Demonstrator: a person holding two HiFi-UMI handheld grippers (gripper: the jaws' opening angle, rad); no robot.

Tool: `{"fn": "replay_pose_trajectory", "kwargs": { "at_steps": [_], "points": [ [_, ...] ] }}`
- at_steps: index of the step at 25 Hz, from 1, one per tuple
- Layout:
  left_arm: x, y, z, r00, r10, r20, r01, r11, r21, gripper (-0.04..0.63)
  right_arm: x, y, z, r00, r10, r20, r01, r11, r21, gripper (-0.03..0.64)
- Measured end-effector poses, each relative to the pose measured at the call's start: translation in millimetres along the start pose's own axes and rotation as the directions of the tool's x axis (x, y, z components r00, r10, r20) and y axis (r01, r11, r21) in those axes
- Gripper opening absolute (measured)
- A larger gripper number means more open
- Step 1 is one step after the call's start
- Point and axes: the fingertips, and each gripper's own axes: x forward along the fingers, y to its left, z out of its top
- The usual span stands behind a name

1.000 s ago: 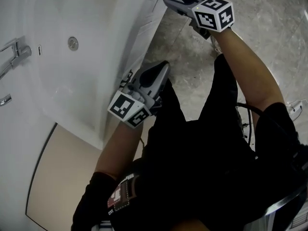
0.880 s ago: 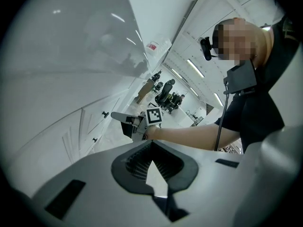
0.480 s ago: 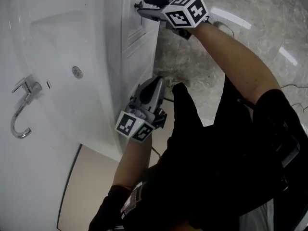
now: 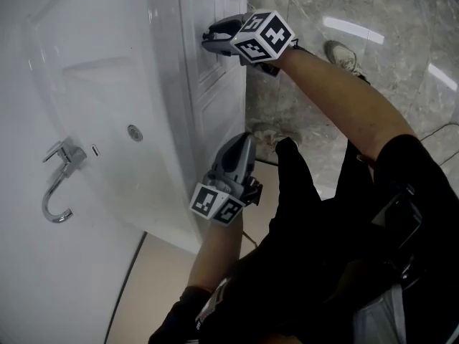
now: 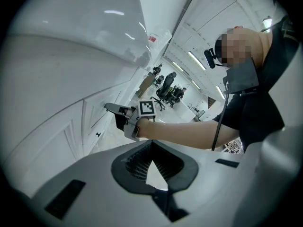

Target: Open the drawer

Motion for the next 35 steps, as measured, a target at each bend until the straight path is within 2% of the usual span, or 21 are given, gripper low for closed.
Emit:
{"fn": "replay_pose_trajectory", "kwargs": {
  "at_steps": [6,8,16,35],
  "points": [
    [-0.2,1.0,1.0,1.0,-0.006,0.002,0.006,1.0,0.004,0.0,4.8,-4.2,0.2,1.0,-0.019,-0.01,0.019,1.0,0.0,0.165],
    [-0.7,1.8,0.5,1.0,-0.005,0.002,0.005,1.0,0.0,0.0,4.2,-7.1,-0.3,0.999,-0.033,-0.01,0.033,0.999,-0.004,0.126],
    [-1.0,2.6,4.5,1.0,-0.005,0.015,0.006,1.0,-0.018,0.0,3.9,-8.0,-0.7,0.999,-0.047,-0.023,0.047,0.999,-0.028,0.122],
    [-7.0,2.4,6.5,1.0,-0.014,0.023,0.014,1.0,-0.006,0.0,-4.2,-6.9,-3.3,0.996,-0.069,-0.052,0.067,0.996,-0.054,0.121]
  ]
}}
